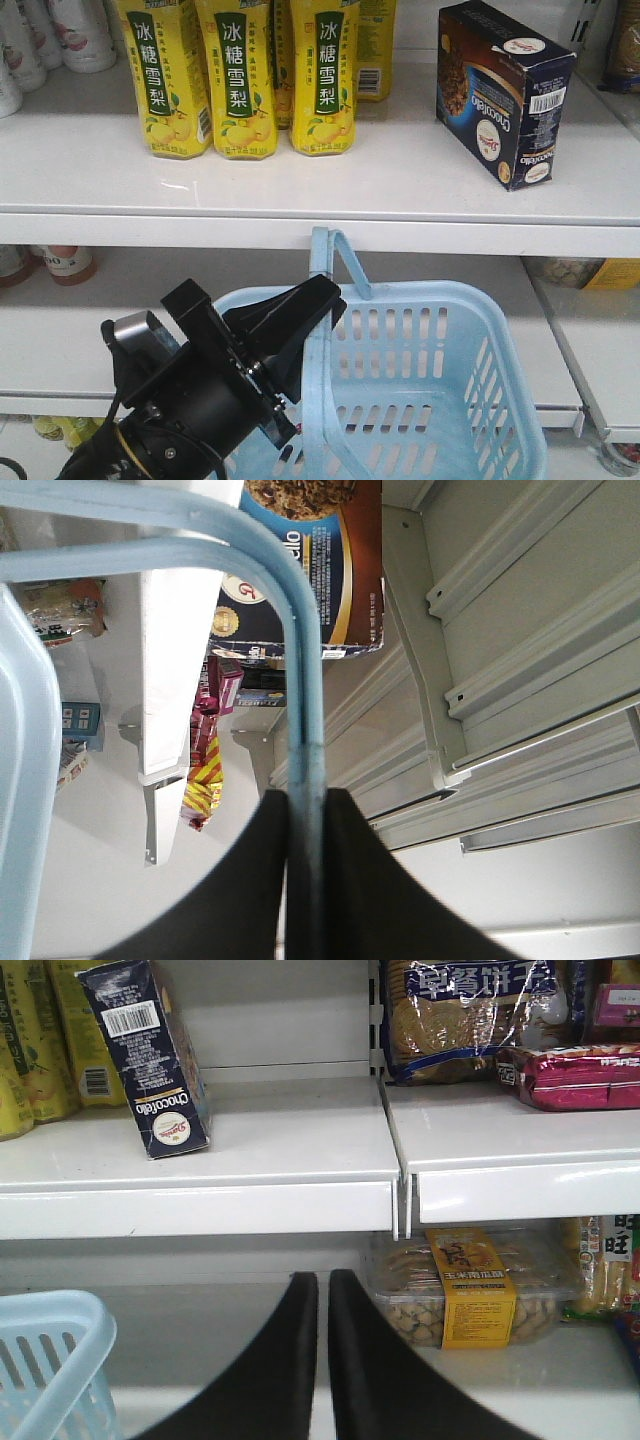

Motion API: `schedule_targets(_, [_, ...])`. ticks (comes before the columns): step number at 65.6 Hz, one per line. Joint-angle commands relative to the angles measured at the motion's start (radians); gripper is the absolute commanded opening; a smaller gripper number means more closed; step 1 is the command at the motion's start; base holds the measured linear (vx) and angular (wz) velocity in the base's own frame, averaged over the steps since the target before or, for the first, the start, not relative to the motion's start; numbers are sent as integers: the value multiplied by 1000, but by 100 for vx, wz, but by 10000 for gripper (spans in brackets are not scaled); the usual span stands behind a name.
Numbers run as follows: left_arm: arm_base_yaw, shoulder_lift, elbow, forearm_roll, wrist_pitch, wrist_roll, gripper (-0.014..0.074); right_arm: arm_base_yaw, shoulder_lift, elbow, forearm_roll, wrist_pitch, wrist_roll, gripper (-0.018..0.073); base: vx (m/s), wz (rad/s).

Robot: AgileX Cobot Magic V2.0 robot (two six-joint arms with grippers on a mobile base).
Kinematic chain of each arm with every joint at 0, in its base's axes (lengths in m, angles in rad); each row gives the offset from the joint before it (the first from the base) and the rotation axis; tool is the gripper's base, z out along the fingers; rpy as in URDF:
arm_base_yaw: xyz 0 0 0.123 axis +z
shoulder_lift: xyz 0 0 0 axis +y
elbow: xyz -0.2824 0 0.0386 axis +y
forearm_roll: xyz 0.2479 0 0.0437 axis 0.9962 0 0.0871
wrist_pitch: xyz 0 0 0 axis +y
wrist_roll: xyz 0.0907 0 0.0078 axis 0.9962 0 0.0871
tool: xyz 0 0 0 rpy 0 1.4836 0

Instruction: Left arm holds basket, right arm returns cookies

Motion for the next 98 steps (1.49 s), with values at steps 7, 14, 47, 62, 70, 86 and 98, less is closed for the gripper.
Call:
schedule_targets(7, [10, -31, -29, -42, -269, 8, -3, -4, 14, -22, -24, -67, -7, -3, 0, 0])
schedule_targets(14, [10, -31, -29, -51, -268, 8, -3, -4, 14, -22, -24, -67, -7, -3, 0, 0])
schedule_targets(47, [10, -202, -29, 11, 86, 23, -3, -4, 14, -22, -24, -67, -7, -3, 0, 0])
schedule_targets(62, [10, -324, -29, 59, 286, 31, -3, -4, 14, -22, -24, -67, -7, -3, 0, 0])
schedule_targets(70, [10, -378, -29, 83, 368, 28, -3, -4, 14, -22, -24, -67, -7, -3, 0, 0])
schedule_targets(86, [11, -494, -29, 91, 612, 26, -3, -4, 14, -22, -24, -67, -7, -3, 0, 0])
schedule_targets(98, [51, -588, -29, 91, 873, 36, -3, -4, 14, -22, -24, -67, -7, -3, 0, 0])
